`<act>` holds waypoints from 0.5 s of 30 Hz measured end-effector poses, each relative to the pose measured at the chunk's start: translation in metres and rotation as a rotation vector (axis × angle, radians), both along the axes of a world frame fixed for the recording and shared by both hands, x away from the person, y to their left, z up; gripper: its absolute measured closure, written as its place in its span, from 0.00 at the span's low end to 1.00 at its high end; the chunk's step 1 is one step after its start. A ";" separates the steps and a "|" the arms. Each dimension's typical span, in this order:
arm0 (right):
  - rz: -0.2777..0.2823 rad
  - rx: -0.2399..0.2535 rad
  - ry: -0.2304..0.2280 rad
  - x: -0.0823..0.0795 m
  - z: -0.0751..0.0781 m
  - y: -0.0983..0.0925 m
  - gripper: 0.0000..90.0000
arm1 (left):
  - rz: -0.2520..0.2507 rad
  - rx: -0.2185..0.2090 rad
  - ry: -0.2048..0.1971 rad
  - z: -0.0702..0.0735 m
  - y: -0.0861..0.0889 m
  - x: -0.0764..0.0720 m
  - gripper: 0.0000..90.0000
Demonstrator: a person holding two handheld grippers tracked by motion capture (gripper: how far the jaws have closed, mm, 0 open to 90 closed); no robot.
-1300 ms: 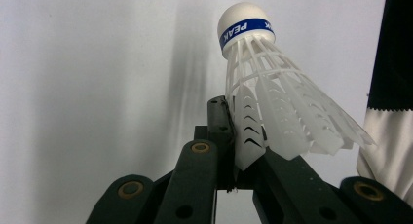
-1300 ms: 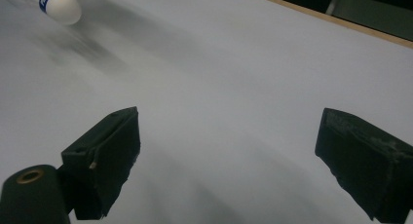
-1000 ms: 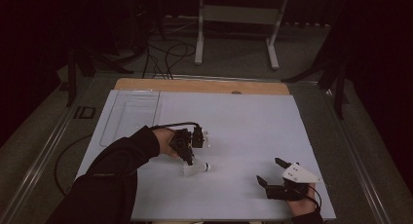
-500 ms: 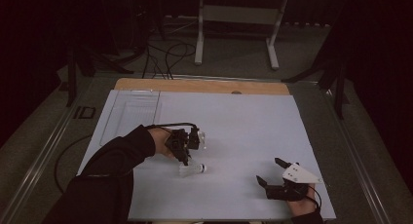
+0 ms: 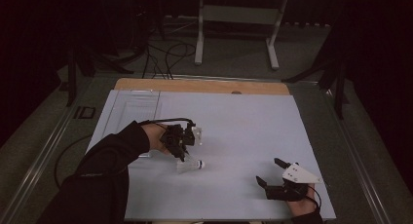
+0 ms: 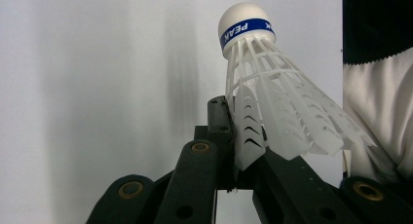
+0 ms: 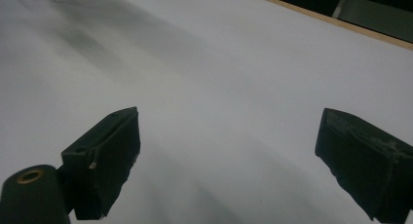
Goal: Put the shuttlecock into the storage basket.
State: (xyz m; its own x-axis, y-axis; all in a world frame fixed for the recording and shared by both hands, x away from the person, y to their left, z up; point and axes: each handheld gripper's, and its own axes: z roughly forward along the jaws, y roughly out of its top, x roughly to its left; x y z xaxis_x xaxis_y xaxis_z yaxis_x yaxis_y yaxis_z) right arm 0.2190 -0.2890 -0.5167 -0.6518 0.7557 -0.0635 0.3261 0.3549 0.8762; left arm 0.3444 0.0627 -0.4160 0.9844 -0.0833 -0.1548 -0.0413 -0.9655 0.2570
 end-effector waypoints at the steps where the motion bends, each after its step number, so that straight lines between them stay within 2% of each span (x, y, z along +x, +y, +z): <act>1: -0.001 0.001 0.000 0.000 0.000 0.000 0.10 | 0.004 -0.009 -0.007 0.002 0.001 0.000 1.00; 9: 0.006 0.004 0.005 0.000 0.000 0.001 0.10 | 0.004 0.005 -0.033 0.015 0.007 0.002 1.00; 15: 0.003 0.007 0.005 0.000 -0.001 0.001 0.10 | 0.025 -0.011 -0.056 0.030 0.011 0.003 1.00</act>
State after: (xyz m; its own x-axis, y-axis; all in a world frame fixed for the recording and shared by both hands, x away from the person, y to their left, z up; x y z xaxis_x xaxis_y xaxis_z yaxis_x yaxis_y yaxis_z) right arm 0.2191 -0.2885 -0.5174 -0.6547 0.7539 -0.0547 0.3294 0.3496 0.8771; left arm 0.3476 0.0735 -0.3859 0.9933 -0.0604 -0.0983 -0.0323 -0.9634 0.2660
